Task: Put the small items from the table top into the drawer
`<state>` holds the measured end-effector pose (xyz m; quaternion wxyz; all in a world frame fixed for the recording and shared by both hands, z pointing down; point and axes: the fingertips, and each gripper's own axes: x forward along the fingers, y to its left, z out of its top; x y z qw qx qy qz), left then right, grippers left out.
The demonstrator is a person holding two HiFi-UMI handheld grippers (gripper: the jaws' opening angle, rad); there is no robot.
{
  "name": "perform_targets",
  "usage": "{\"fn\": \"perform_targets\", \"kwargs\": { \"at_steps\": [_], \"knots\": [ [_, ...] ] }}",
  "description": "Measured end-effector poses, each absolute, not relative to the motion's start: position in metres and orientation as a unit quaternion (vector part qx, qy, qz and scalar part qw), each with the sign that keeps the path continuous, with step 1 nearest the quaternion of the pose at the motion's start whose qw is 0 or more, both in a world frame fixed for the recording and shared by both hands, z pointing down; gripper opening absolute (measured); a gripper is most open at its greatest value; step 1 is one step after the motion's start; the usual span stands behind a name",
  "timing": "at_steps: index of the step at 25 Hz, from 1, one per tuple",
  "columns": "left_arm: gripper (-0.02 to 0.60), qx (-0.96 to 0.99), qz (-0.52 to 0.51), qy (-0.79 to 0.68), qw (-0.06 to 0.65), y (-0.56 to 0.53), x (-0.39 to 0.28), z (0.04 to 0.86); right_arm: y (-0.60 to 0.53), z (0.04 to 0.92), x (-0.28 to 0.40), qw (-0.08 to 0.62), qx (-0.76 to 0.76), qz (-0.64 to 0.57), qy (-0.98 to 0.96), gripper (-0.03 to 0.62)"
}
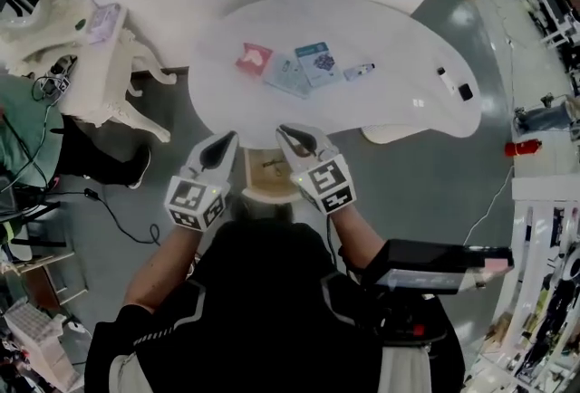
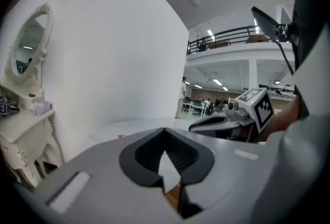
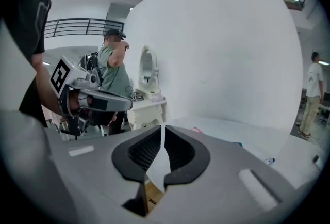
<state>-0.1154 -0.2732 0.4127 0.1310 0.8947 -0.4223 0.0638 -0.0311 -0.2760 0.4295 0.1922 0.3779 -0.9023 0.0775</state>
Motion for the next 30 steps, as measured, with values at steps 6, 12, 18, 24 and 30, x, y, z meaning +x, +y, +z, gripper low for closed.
{"fn": "perform_targets", "kwargs": {
  "at_steps": [6,12,18,24,30],
  "knots": [
    [0.000,0.898,0.028,-0.426,0.108,-0.272,-0.117,0.371,-0.276,0.379,-0.024,0.128,0.414,0.069,-0.899,0.006],
    [0.000,0.890,0.017,-0.444,0.102,-0.274,-0.127,0.351,-0.276,0.343,-0.006,0.075,0.461,0.050,-0.883,0.003],
    [0.000,0.889,0.004,-0.451,0.083,-0.271,-0.135,0.332,-0.273,0.326,-0.002,0.042,0.484,0.060,-0.872,0.002],
    [0.000,0.888,-0.004,-0.452,0.083,-0.270,-0.140,0.330,-0.270,0.318,-0.003,0.040,0.494,0.049,-0.867,0.002],
    [0.000,0.886,-0.009,-0.457,0.077,-0.270,-0.147,0.328,-0.270,0.315,-0.003,0.038,0.500,0.053,-0.864,0.002]
  ]
}}
